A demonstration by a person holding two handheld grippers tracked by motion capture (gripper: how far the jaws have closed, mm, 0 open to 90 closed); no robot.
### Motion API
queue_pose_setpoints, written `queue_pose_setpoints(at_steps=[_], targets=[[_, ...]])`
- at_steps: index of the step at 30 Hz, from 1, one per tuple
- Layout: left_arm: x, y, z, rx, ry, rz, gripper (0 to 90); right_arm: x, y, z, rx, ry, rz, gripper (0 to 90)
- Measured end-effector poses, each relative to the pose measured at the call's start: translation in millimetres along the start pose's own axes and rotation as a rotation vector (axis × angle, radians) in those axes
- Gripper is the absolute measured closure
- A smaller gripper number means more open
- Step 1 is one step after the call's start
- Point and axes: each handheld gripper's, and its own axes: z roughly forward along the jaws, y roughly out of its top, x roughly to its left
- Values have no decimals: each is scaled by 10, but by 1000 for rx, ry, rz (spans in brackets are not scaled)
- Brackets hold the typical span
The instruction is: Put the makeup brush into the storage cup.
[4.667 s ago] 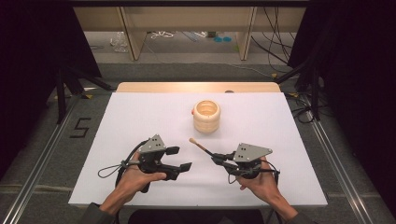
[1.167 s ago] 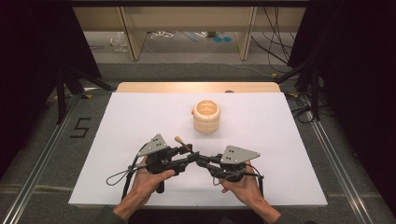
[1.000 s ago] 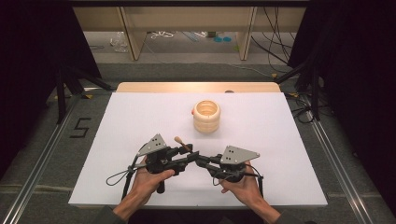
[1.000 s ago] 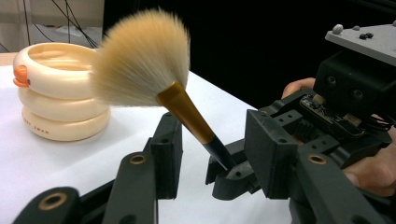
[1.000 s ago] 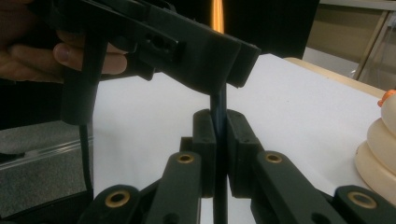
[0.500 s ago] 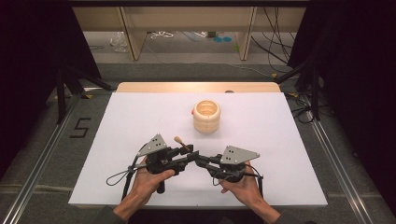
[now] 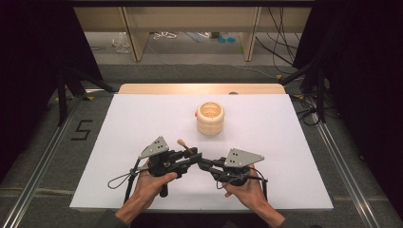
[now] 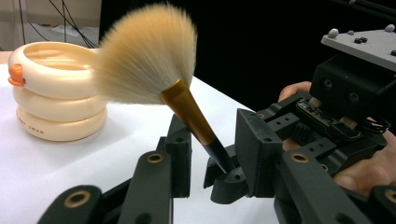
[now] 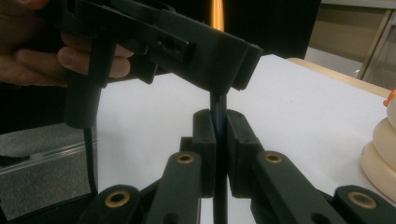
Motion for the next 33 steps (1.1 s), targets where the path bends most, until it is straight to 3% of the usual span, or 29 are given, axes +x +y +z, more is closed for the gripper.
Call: queue_pose_setpoints(at_steps=[11, 22, 23, 28, 31, 33], targets=[[3, -5, -10, -5, -4, -31, 743, 9, -2, -8, 12, 5, 8, 843], [2, 0, -7, -9, -63, -24, 805, 13, -10, 8, 2, 12, 3, 841], [-7, -2, -8, -8, -57, -37, 813, 14, -11, 8, 4, 14, 2, 839], [-3, 1, -8, 1, -74, -26, 829, 12, -19, 16, 3, 29, 9, 831], [-12, 4, -7, 6, -70, -21, 831, 10, -18, 10, 15, 20, 13, 804], [-8, 11, -17, 14, -61, -14, 831, 19, -16, 18, 15, 7, 21, 702]])
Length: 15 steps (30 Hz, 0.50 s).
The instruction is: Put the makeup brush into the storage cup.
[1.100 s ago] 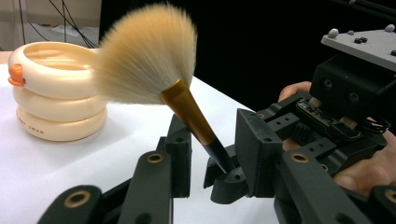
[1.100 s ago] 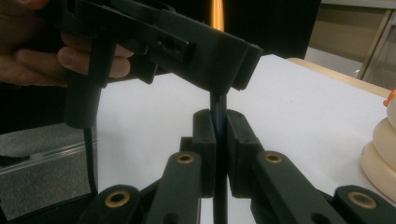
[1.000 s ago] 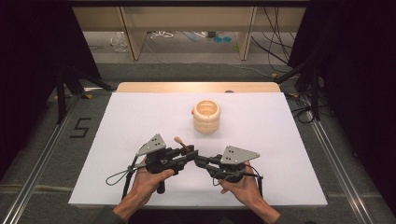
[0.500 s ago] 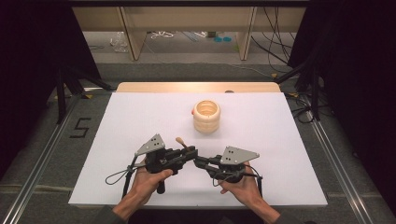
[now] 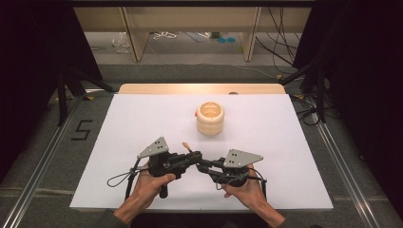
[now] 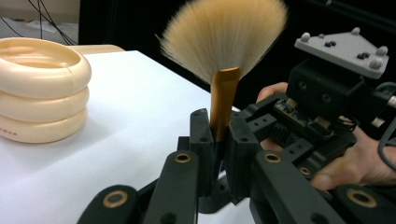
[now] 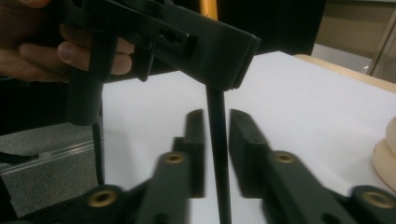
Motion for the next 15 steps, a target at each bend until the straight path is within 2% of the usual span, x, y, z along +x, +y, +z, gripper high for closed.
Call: queue_pose_setpoints(at_steps=[2, 5, 7, 8, 10, 13, 14, 15], targets=[[21, 5, -12, 4, 10, 5, 831, 7, 5, 5, 21, -20, 30, 570], [47, 12, -33, 13, 29, 10, 831, -4, 3, -13, 40, -37, 57, 471], [73, 27, -52, 18, 42, 28, 831, -27, 4, -31, 34, -50, 63, 429], [72, 28, -58, 20, 59, 20, 831, -36, 4, -53, 35, -55, 73, 410], [93, 40, -69, 24, 74, 35, 831, -49, 5, -103, 55, -78, 85, 377], [126, 58, -89, 34, 105, 35, 831, -70, -11, -151, 69, -98, 85, 350], [145, 65, -92, 35, 105, 53, 831, -74, -18, -164, 71, -102, 96, 336], [145, 64, -91, 35, 121, 42, 831, -75, -23, -178, 73, -115, 107, 309]])
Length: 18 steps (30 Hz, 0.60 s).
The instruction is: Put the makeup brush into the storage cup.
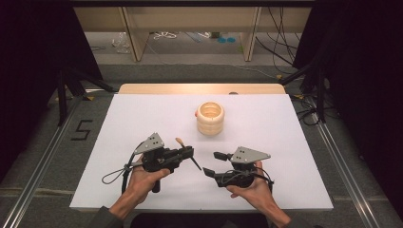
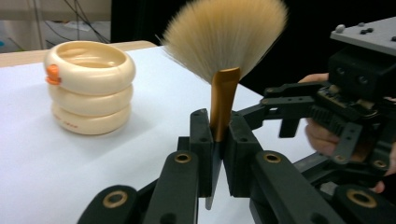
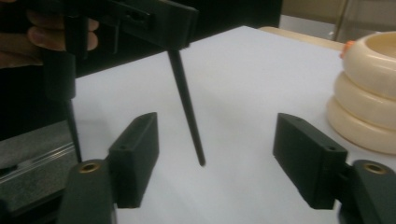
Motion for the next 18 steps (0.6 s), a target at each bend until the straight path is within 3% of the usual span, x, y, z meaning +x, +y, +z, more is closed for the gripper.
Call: queue_pose_setpoints(at_steps=[2, 4, 5, 7, 12, 18], targets=[[24, 11, 2, 6, 8, 23, 831, -13, -8, -23, 9, -23, 16, 258], [32, 15, 13, 6, 21, 5, 831, -39, -13, -51, 9, -41, 25, 240], [55, 25, 18, 15, 22, 25, 831, -49, -14, -69, 8, -58, 32, 222], [61, 30, 26, 13, 33, 15, 831, -85, -20, -104, -7, -80, 30, 193], [97, 61, 36, 29, 55, 30, 831, -163, -42, -203, -20, -98, 68, 170], [146, 97, 54, 41, 72, 51, 831, -219, -65, -291, -19, -132, 72, 169]])
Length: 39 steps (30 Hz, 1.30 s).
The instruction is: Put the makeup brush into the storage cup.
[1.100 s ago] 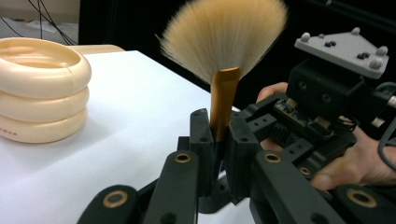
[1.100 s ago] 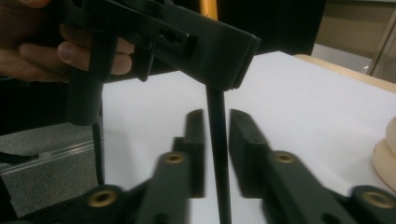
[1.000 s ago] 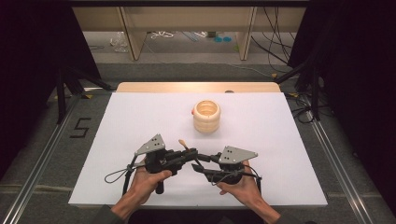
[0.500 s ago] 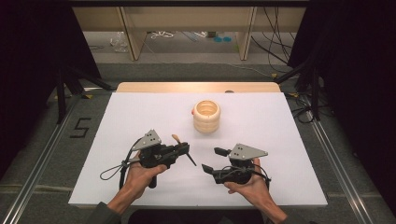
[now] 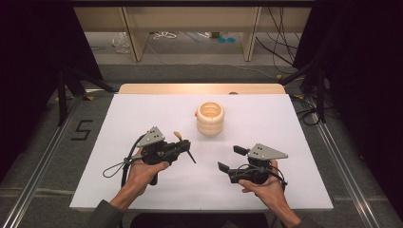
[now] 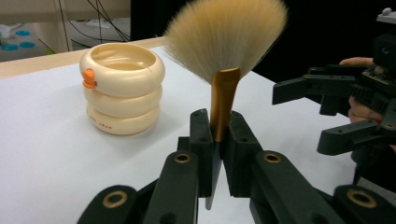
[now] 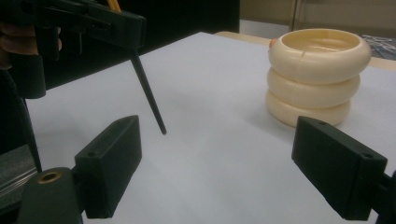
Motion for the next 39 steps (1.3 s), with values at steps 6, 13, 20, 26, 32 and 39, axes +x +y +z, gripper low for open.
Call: queue_pose_setpoints(at_steps=[6, 13, 20, 26, 32, 39], targets=[[54, 56, 19, 10, 17, 16, 830, -42, -35, -54, 0, -23, 3, 166], [121, 134, 31, 8, 37, 12, 830, -70, -63, -134, -19, -34, -1, 164], [181, 195, 68, 13, 50, 15, 830, -85, -97, -192, -3, -48, 4, 165], [225, 286, 111, 7, 68, 9, 830, -84, -118, -214, 15, -48, 1, 166], [271, 397, 159, 7, 77, 20, 830, -97, -143, -235, 2, -62, 8, 166], [314, 487, 221, 20, 82, 21, 830, -110, -158, -262, -7, -78, -12, 165]])
